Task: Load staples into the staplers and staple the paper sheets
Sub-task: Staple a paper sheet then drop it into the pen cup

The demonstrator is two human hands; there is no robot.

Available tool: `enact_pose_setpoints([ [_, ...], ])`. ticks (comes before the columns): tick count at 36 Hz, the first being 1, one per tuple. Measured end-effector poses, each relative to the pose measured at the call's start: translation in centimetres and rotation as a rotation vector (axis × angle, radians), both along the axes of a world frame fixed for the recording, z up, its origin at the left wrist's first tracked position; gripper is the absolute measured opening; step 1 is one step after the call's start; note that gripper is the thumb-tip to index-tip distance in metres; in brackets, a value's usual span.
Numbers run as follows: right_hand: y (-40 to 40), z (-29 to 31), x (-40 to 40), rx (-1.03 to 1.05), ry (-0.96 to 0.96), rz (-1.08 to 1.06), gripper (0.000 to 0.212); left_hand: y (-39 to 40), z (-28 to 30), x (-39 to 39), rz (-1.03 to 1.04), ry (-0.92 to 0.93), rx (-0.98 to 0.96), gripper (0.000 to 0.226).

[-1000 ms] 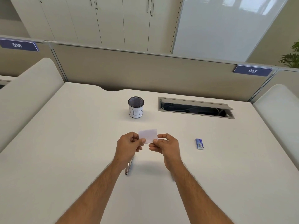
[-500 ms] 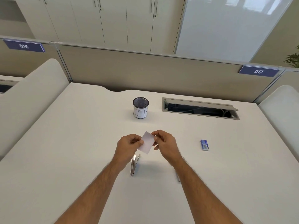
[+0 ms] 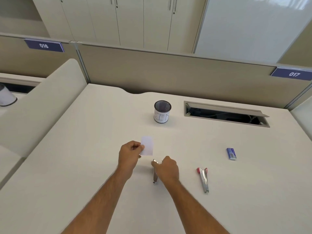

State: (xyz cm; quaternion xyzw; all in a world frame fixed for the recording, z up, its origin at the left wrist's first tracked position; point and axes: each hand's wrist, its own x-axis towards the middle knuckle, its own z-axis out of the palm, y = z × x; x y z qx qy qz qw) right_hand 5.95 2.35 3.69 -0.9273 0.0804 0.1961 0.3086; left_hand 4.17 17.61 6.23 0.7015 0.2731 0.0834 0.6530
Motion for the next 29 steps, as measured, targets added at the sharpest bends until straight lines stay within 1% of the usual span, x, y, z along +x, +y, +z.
enact_pose_setpoints([
  [4,1.2,-0.5,-0.6,-0.135,-0.010,0.061,0.053,0.3,-0.2,0.3,-0.026,0.000,-0.019,0.010],
  [8,1.7,-0.6,-0.6,-0.229,-0.050,0.105,0.046,0.8,-0.6,0.7,-0.042,0.003,-0.027,0.011],
  [11,1.8,-0.3,-0.3,-0.213,-0.039,0.078,0.038,0.9,-0.9,0.8,-0.061,0.000,-0.019,0.009],
  [14,1.6,0.1,-0.1,-0.085,-0.024,0.004,0.025,1.1,-1.1,0.9,-0.067,-0.001,-0.022,0.007],
  [18,0.8,0.3,0.2,0.036,-0.039,-0.036,0.033,1.3,-1.4,1.0,-0.076,0.006,-0.036,0.006],
  [21,0.3,0.4,0.5,0.143,-0.062,-0.062,0.027,1.3,-1.5,1.2,-0.079,0.009,-0.036,0.009],
  [24,-0.1,0.6,0.6,0.298,-0.088,-0.098,0.029,1.2,-1.5,1.4,-0.081,0.013,-0.025,0.012],
  [26,-0.6,0.7,0.7,0.484,-0.045,-0.167,0.025,1.1,-1.4,1.5,-0.082,0.012,-0.021,0.013],
  [28,-1.2,1.1,0.8,0.759,0.068,-0.260,0.023,1.0,-1.4,1.5,-0.078,0.014,-0.023,0.013],
  [29,-1.6,1.3,1.0,0.856,0.113,-0.286,0.023,1.0,-1.3,1.5,-0.073,0.015,-0.025,0.013],
])
